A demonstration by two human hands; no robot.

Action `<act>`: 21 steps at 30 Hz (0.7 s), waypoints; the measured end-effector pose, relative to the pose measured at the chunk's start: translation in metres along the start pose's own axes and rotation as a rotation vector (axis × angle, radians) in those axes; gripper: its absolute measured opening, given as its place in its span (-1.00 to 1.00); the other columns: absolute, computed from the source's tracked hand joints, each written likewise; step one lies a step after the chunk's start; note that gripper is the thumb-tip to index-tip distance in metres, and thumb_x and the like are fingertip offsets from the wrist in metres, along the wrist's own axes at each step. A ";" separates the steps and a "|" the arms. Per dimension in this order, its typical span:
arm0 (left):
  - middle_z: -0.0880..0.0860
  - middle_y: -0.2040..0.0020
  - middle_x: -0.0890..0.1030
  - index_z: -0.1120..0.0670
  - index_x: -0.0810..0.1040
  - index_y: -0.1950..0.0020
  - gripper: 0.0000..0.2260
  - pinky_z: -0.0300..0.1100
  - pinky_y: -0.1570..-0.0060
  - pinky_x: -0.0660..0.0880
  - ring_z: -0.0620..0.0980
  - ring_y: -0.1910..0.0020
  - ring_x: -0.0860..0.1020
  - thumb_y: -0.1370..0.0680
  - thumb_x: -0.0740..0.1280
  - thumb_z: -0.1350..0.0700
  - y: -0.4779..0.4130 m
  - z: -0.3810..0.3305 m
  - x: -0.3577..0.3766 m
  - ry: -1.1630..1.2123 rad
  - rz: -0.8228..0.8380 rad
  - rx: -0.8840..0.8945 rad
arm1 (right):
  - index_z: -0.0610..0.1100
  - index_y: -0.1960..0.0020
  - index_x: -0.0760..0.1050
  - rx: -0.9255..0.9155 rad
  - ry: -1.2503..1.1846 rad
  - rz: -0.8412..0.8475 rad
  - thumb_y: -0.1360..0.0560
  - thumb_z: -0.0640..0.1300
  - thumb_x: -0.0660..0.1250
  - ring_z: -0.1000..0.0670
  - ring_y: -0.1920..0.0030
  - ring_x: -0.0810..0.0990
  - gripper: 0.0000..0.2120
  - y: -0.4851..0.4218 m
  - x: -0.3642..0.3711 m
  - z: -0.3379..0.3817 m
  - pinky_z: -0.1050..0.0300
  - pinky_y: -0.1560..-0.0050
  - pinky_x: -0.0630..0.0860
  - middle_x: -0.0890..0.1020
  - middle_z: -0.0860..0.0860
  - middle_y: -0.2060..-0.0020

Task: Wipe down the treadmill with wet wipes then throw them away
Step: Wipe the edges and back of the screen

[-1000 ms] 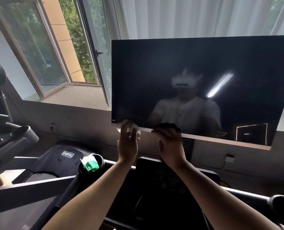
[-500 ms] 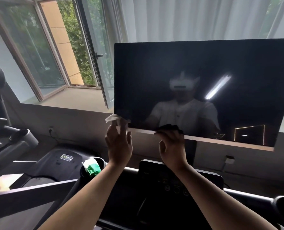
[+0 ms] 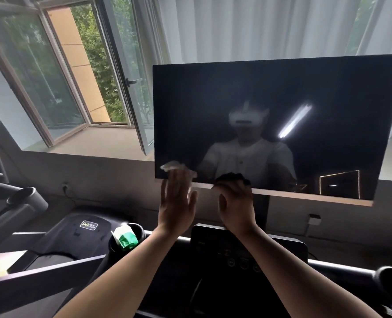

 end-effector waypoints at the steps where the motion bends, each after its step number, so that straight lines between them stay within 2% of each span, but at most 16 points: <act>1: 0.02 -0.65 -0.13 -0.03 -0.14 -0.66 -0.41 -0.06 -0.57 -0.23 -0.02 -0.64 -0.18 -0.69 0.02 -0.11 -0.002 0.011 -0.002 0.007 -0.003 -0.076 | -0.09 0.03 0.64 -0.003 0.004 0.004 -0.38 -0.26 0.24 -0.19 -0.08 0.57 -0.73 -0.003 0.001 0.001 -0.12 -0.14 0.44 0.65 0.01 0.00; 3: 0.02 -0.64 -0.21 -0.05 -0.25 -0.64 -0.40 -0.08 -0.54 -0.33 -0.02 -0.63 -0.25 -0.69 -0.05 -0.16 -0.007 0.022 -0.002 0.005 0.022 -0.175 | -0.11 0.05 0.64 -0.011 -0.012 0.000 -0.39 -0.25 0.22 -0.19 -0.06 0.58 -0.75 -0.011 0.000 0.006 -0.13 -0.12 0.47 0.65 -0.01 0.04; 5: 0.07 -0.66 -0.16 0.02 -0.20 -0.64 -0.39 -0.01 -0.56 -0.27 0.01 -0.63 -0.23 -0.68 -0.06 -0.18 -0.013 0.013 0.002 -0.006 0.046 -0.154 | -0.14 0.05 0.64 -0.029 -0.045 -0.035 -0.41 -0.26 0.21 -0.18 -0.03 0.59 -0.75 -0.023 -0.004 0.010 -0.13 -0.10 0.51 0.66 -0.03 0.06; 8: 0.12 -0.66 0.07 0.08 0.02 -0.65 -0.41 0.19 -0.57 -0.02 0.08 -0.65 -0.08 -0.67 0.02 -0.13 -0.020 -0.028 0.004 -0.049 0.065 0.104 | -0.16 0.05 0.63 -0.099 -0.068 -0.084 -0.45 -0.26 0.26 -0.18 0.02 0.57 -0.82 -0.050 -0.012 0.021 -0.12 -0.09 0.49 0.65 -0.06 0.10; 10: 0.13 -0.64 0.14 0.10 0.17 -0.63 -0.43 0.22 -0.55 0.05 0.09 -0.64 -0.02 -0.65 0.06 -0.10 -0.030 -0.036 -0.002 -0.046 0.051 0.190 | -0.14 0.02 0.63 -0.144 -0.039 -0.096 -0.49 -0.23 0.32 -0.18 0.02 0.56 -0.87 -0.071 -0.016 0.028 -0.09 -0.09 0.46 0.64 -0.05 0.08; 12: 0.11 -0.65 0.11 0.07 0.17 -0.63 -0.44 0.14 -0.56 -0.03 0.08 -0.65 -0.05 -0.65 0.05 -0.10 -0.044 -0.018 -0.011 -0.018 0.007 0.084 | -0.12 -0.02 0.63 -0.139 0.007 -0.106 -0.45 -0.22 0.28 -0.17 0.00 0.55 -0.79 -0.091 -0.020 0.030 -0.06 -0.08 0.42 0.64 -0.05 0.02; 15: 0.10 -0.67 -0.10 0.06 -0.09 -0.66 -0.40 0.13 -0.57 -0.08 0.06 -0.64 -0.17 -0.65 -0.07 -0.12 -0.059 0.022 -0.025 0.006 -0.039 -0.161 | -0.14 -0.12 0.62 -0.146 0.036 -0.111 -0.39 -0.23 0.21 -0.15 -0.11 0.54 -0.64 -0.116 -0.028 0.034 -0.06 -0.12 0.43 0.64 -0.05 -0.08; 17: 0.07 -0.66 -0.21 0.05 -0.19 -0.64 -0.40 0.11 -0.56 -0.14 0.02 -0.64 -0.22 -0.65 -0.13 -0.13 -0.063 0.030 -0.031 0.017 -0.038 -0.202 | -0.17 -0.17 0.62 -0.155 0.047 -0.119 -0.37 -0.23 0.19 -0.16 -0.22 0.54 -0.59 -0.133 -0.033 0.034 -0.10 -0.23 0.43 0.63 -0.07 -0.15; 18: 0.09 -0.66 -0.17 0.07 -0.13 -0.66 -0.39 0.11 -0.57 -0.12 0.03 -0.64 -0.20 -0.66 -0.11 -0.13 -0.065 0.027 -0.033 0.012 -0.044 -0.171 | -0.19 -0.19 0.61 -0.155 0.056 -0.123 -0.37 -0.23 0.19 -0.17 -0.28 0.53 -0.56 -0.143 -0.035 0.033 -0.12 -0.31 0.41 0.63 -0.10 -0.19; 20: 0.15 -0.66 0.05 0.10 0.13 -0.64 -0.43 0.14 -0.55 0.00 0.07 -0.64 -0.07 -0.65 0.02 -0.08 -0.065 0.008 -0.036 -0.020 -0.079 -0.022 | -0.22 -0.26 0.58 -0.151 0.093 -0.114 -0.36 -0.25 0.21 -0.20 -0.39 0.47 -0.51 -0.162 -0.039 0.032 -0.21 -0.40 0.36 0.59 -0.14 -0.28; 21: 0.14 -0.64 0.13 0.07 0.19 -0.62 -0.46 0.15 -0.53 0.03 0.08 -0.64 -0.02 -0.65 0.07 -0.06 -0.062 -0.003 -0.033 -0.033 -0.088 0.060 | -0.23 -0.31 0.55 -0.147 0.121 -0.101 -0.36 -0.26 0.24 -0.21 -0.43 0.42 -0.48 -0.172 -0.041 0.032 -0.26 -0.42 0.32 0.55 -0.16 -0.33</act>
Point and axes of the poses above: each hand's wrist, its own y-axis away from the middle knuckle, its own x-axis out of the palm, z = x × y, the point moved 9 cm from there along -y, towards the middle knuckle
